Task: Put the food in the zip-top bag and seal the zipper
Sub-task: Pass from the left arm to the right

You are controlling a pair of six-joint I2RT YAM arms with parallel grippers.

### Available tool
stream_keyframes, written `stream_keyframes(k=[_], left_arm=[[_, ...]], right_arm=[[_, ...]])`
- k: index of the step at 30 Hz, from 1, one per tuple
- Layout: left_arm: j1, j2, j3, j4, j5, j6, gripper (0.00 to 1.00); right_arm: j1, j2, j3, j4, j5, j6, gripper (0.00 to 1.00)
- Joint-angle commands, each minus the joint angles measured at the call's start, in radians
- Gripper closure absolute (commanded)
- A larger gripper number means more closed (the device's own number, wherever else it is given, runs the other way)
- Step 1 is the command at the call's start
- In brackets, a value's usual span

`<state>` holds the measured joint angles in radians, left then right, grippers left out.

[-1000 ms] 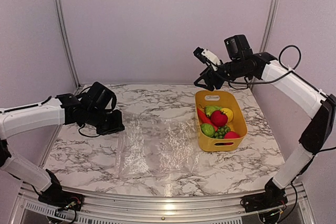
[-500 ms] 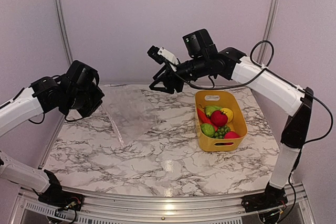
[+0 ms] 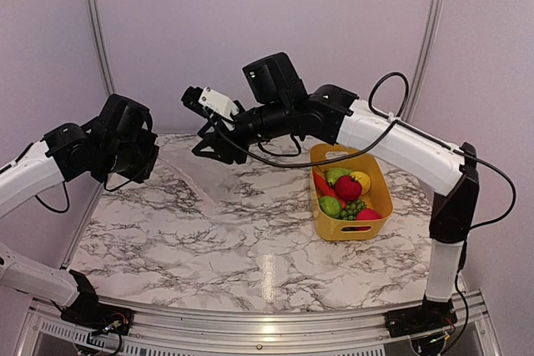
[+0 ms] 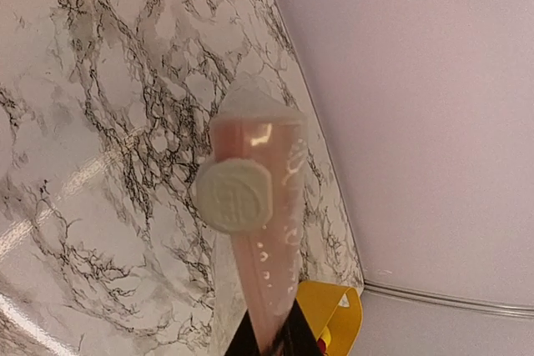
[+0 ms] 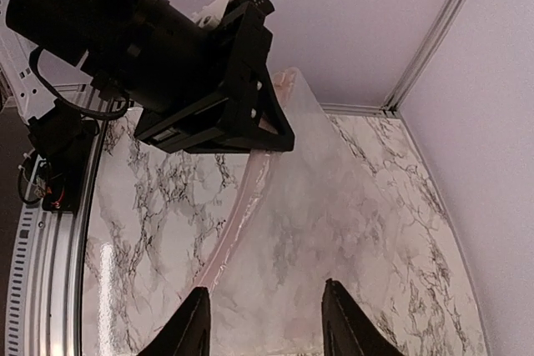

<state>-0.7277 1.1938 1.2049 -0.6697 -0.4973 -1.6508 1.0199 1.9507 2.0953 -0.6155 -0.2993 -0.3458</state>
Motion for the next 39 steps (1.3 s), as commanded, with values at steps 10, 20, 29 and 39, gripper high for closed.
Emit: stream_keyframes(k=[10,20,29,39], left_arm=[[-0.003,-0.042,-0.081,0.208,0.068,-0.019,0.94],[-0.004,-0.038,-0.076,0.262,0.098,0.002,0.94],[-0.004,-0.045,-0.062,0.268,0.096,0.014,0.94],[-0.004,-0.044,-0.063,0.305,0.112,0.052,0.94]], right_arm=[[0.051,0.096,0.022,0.029,0.119,0.046,0.53],[0.05,0.131,0.044,0.037,0.12,0.117,0.39],[0.06,0.146,0.039,0.08,0.363,0.154,0.59],[0.06,0.174,0.048,0.08,0.359,0.153,0.91]])
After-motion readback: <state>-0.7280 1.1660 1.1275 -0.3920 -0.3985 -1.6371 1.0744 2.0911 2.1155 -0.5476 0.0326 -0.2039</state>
